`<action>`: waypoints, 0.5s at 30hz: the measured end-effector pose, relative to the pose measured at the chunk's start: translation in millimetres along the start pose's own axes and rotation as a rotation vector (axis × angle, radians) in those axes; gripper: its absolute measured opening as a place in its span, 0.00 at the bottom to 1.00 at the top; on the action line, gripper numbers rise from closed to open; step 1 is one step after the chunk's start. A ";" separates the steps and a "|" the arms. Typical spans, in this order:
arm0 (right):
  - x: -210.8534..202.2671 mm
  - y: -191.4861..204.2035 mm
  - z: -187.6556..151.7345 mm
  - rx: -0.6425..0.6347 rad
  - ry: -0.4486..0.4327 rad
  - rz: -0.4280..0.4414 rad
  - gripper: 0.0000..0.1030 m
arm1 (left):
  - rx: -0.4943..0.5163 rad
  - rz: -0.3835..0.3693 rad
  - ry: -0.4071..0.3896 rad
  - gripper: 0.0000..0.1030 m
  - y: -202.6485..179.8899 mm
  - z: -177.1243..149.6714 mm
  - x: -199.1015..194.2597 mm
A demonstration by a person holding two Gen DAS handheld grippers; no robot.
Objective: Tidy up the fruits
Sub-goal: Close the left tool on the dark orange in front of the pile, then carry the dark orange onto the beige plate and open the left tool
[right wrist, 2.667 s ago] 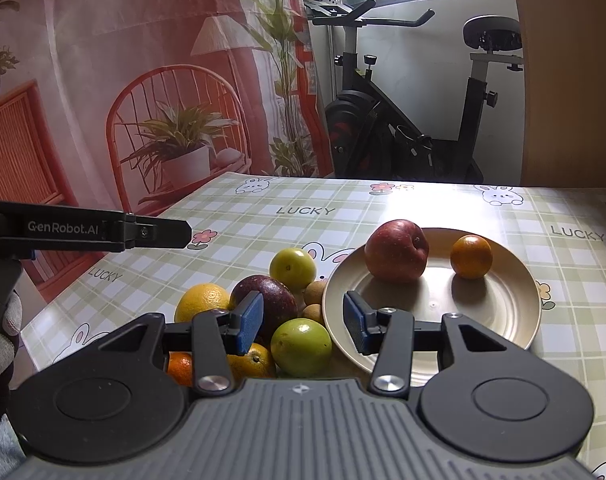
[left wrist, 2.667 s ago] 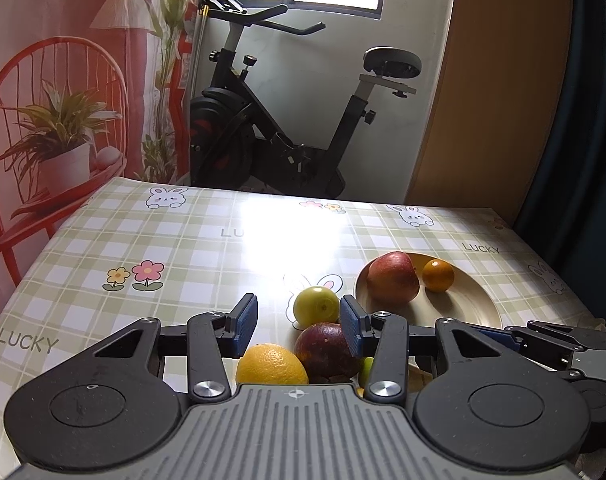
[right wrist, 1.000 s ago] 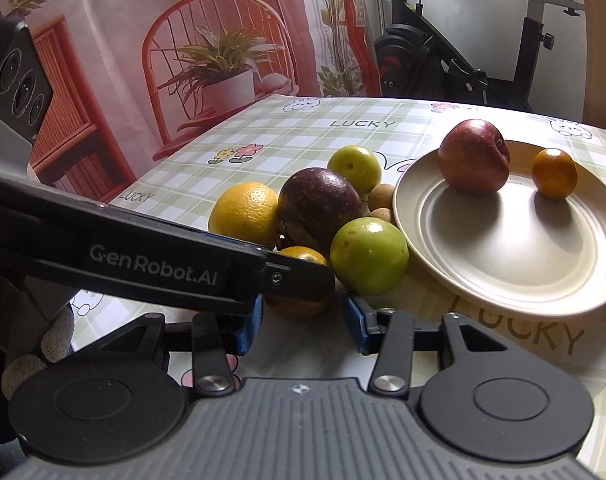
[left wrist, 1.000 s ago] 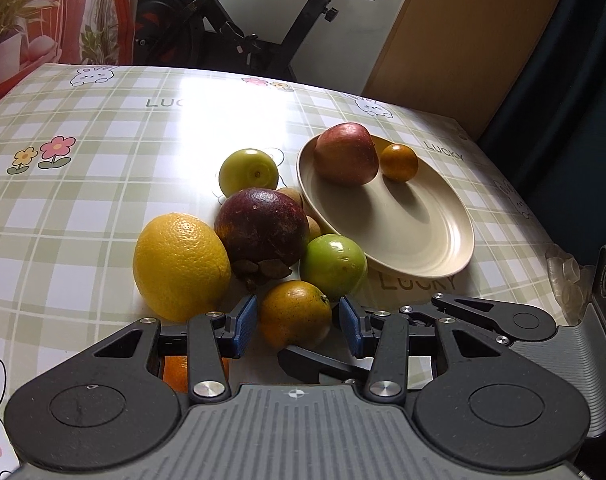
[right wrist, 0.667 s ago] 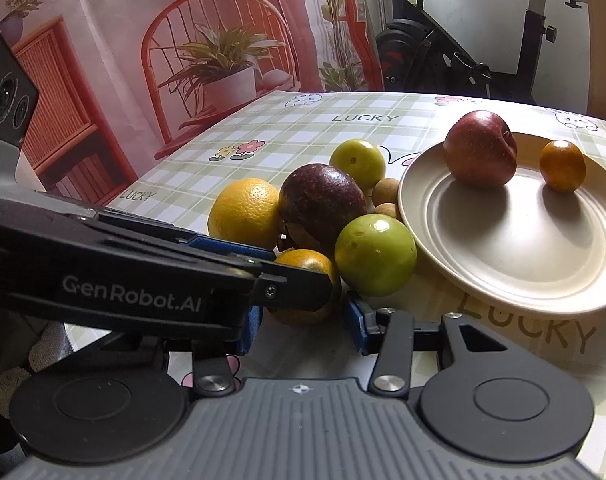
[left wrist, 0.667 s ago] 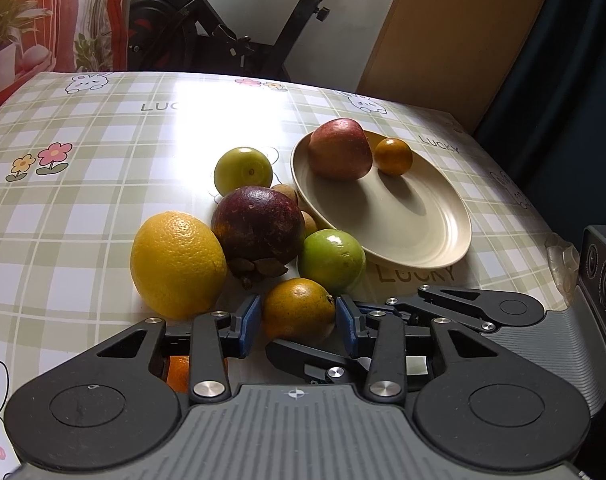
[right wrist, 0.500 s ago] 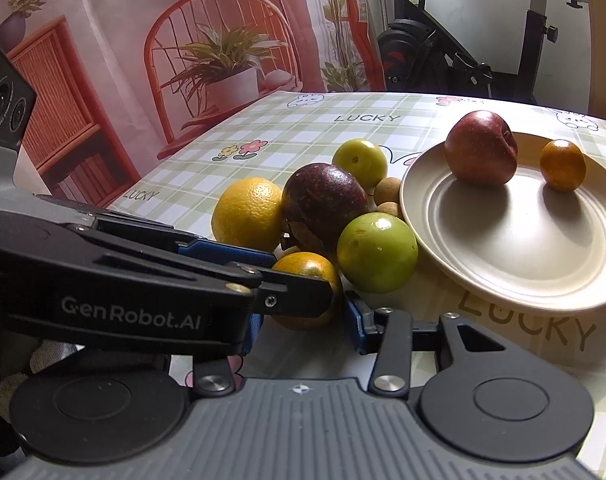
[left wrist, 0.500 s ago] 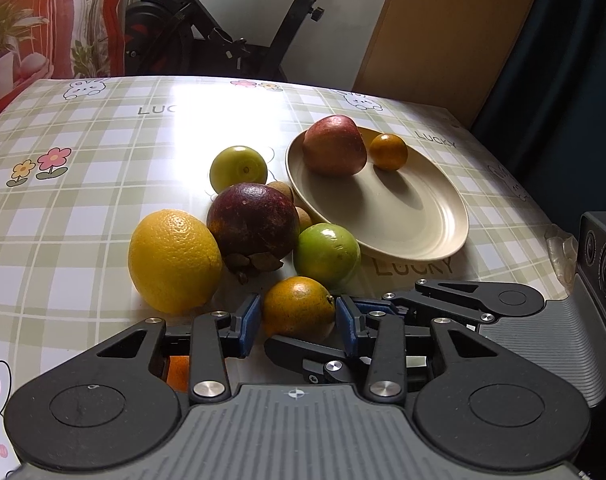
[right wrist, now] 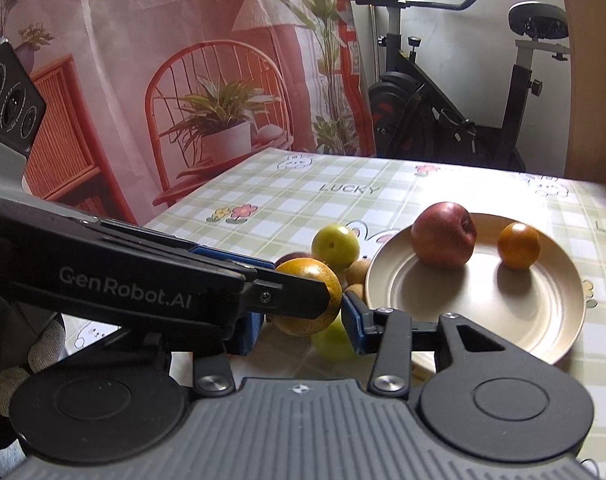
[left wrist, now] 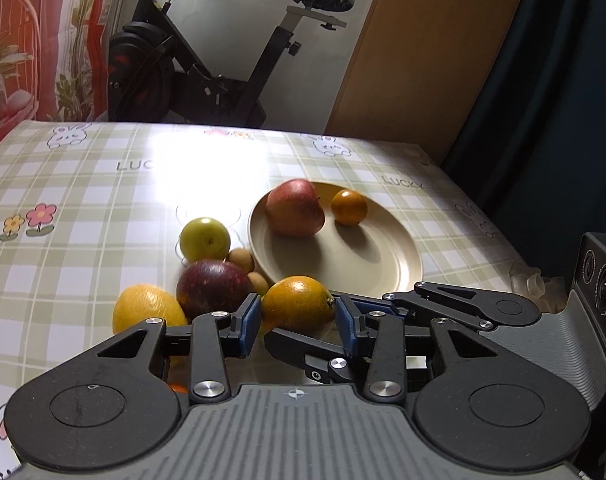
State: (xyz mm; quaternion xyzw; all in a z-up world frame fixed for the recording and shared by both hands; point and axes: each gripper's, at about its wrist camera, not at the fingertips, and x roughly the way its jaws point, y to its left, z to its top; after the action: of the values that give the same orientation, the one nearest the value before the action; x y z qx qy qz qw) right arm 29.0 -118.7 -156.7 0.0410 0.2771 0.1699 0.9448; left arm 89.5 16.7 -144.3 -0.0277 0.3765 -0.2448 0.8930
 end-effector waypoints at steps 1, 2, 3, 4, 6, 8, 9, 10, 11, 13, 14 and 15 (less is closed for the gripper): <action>-3.1 -2.6 4.6 -0.003 -0.011 -0.009 0.44 | 0.008 -0.005 -0.010 0.42 -3.5 6.2 -0.3; -5.8 -6.1 9.4 -0.004 -0.022 -0.018 0.44 | 0.017 -0.011 -0.020 0.42 -7.3 11.8 0.5; -8.1 -9.5 13.7 -0.003 -0.031 -0.026 0.44 | 0.027 -0.016 -0.028 0.42 -11.7 18.3 1.4; -11.5 -14.8 19.0 0.003 -0.040 -0.034 0.44 | 0.040 -0.023 -0.035 0.42 -17.2 23.5 1.9; -17.9 -26.1 27.5 0.014 -0.053 -0.045 0.44 | 0.070 -0.040 -0.045 0.42 -28.8 36.8 4.5; -22.7 -40.3 36.1 0.023 -0.065 -0.063 0.44 | 0.101 -0.064 -0.049 0.41 -40.8 49.6 9.1; -24.2 -47.2 39.6 0.024 -0.067 -0.072 0.44 | 0.109 -0.079 -0.052 0.40 -47.2 57.0 13.1; -25.3 -53.8 42.7 0.024 -0.069 -0.081 0.44 | 0.117 -0.093 -0.054 0.40 -52.3 63.3 18.3; -25.9 -59.8 45.3 0.020 -0.070 -0.091 0.44 | 0.126 -0.105 -0.054 0.40 -57.5 69.5 24.5; -25.4 -73.3 49.2 0.010 -0.071 -0.118 0.44 | 0.139 -0.129 -0.047 0.40 -66.8 79.7 39.1; -24.5 -79.9 49.5 0.014 -0.069 -0.126 0.44 | 0.143 -0.141 -0.035 0.40 -70.2 83.8 47.3; -22.6 -87.9 49.7 0.023 -0.065 -0.133 0.44 | 0.142 -0.156 -0.020 0.40 -73.3 86.9 57.0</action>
State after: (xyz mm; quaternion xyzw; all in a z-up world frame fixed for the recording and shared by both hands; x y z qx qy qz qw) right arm 64.1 -208.2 -118.4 0.0390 0.2504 0.1021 0.9620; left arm 152.6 -85.5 -102.6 0.0039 0.3459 -0.3392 0.8748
